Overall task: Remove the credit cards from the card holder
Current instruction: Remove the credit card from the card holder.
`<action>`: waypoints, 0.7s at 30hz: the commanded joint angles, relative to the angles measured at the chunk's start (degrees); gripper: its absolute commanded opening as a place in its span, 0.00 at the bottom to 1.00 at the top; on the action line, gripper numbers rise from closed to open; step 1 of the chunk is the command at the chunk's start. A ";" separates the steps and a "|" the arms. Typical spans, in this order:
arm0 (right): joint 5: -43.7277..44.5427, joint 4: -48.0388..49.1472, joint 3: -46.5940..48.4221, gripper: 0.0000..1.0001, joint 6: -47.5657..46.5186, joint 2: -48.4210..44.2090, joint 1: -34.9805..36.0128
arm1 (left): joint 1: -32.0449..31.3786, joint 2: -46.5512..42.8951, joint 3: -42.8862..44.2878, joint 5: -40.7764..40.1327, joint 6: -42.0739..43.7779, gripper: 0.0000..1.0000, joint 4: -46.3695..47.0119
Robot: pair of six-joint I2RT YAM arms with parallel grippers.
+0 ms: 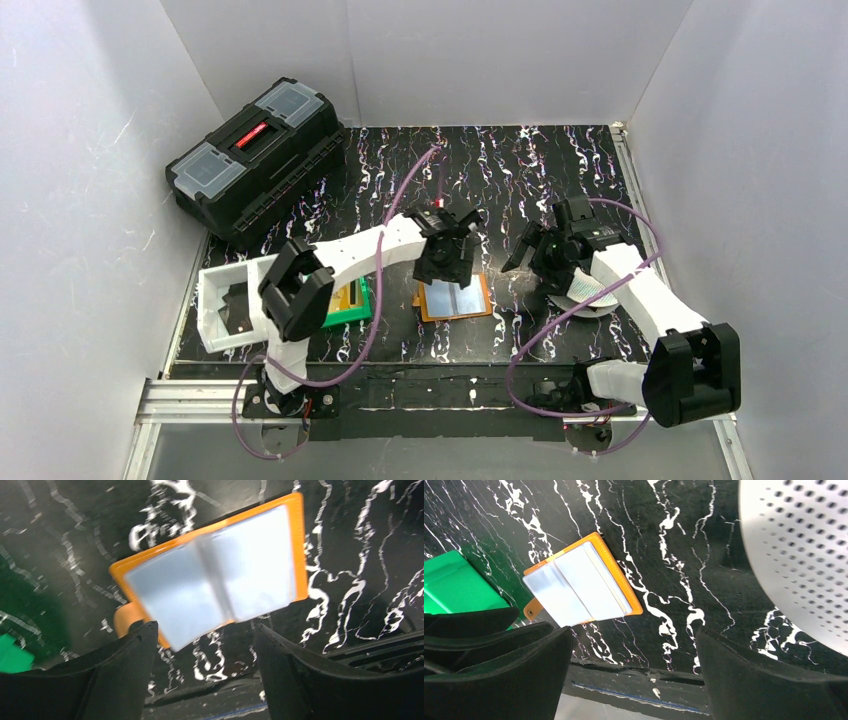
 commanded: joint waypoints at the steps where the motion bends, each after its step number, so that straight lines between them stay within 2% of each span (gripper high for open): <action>1: 0.86 -0.22 -1.99 0.98 0.32 -3.70 -1.92 | -2.32 3.76 6.16 -2.53 1.36 0.67 0.05; 8: 0.78 -0.05 -3.87 0.98 0.65 -5.03 -2.48 | -4.08 9.56 10.14 -1.97 3.92 0.60 -0.17; 14: 0.90 0.21 -4.41 0.98 0.87 -5.29 -2.81 | -7.07 13.04 13.08 -3.02 7.60 0.60 -0.83; 21: 0.75 0.31 -5.03 0.98 0.86 -5.77 -2.87 | -7.40 16.29 13.17 -3.80 7.51 0.57 -1.91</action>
